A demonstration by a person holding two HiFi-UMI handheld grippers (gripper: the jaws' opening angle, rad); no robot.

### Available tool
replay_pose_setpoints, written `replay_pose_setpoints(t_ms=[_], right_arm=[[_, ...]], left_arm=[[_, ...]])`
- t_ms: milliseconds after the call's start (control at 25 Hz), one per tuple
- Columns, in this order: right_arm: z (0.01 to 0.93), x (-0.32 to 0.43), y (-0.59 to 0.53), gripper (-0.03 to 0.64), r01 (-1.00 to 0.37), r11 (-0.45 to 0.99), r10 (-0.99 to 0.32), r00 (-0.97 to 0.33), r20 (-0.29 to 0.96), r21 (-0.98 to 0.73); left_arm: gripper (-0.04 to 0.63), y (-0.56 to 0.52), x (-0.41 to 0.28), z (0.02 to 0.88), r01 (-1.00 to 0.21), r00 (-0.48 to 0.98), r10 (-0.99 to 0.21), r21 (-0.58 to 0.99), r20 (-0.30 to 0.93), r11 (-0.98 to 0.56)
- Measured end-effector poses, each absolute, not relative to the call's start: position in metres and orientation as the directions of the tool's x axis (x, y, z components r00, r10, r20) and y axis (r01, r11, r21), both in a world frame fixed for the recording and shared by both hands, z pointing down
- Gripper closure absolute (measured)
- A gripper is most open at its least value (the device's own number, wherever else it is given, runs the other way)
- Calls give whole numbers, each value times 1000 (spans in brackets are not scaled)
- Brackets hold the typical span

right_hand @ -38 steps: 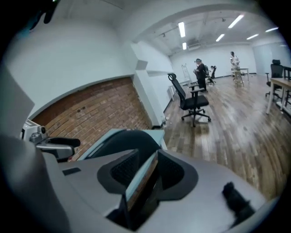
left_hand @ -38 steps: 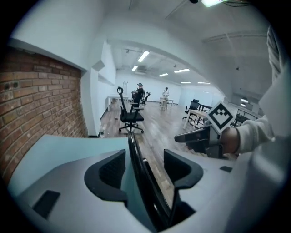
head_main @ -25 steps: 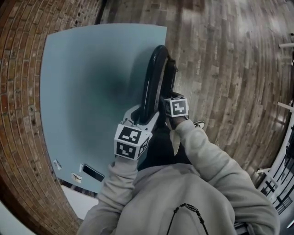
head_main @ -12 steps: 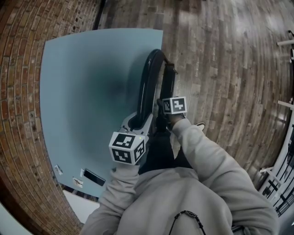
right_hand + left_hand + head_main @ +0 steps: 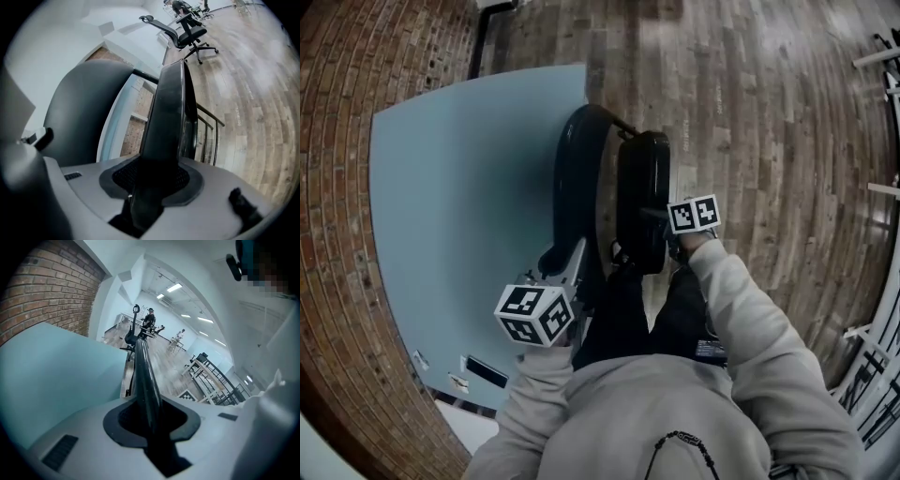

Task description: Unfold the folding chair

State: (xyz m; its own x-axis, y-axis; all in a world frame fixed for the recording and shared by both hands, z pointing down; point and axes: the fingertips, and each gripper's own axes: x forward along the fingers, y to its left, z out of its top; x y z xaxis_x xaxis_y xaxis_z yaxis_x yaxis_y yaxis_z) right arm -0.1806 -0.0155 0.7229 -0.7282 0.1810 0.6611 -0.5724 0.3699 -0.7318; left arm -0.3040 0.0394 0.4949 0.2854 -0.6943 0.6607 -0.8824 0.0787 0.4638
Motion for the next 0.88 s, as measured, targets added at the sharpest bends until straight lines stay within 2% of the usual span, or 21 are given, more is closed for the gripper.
replay_pose_setpoints(t_ms=[240, 560, 880], right_arm=[[741, -87, -36, 479, -452, 275, 203, -835, 511, -849], [793, 45, -56, 477, -356, 172, 229, -892, 389, -919], [843, 120, -67, 474, -179, 119, 265, -942, 205, -977]], left_arm=[[508, 41, -277, 512, -849, 310, -717, 521, 624, 86], [509, 23, -205, 534, -831, 351, -722, 554, 597, 53], [508, 17, -168, 560, -807, 374, -719, 587, 586, 59]])
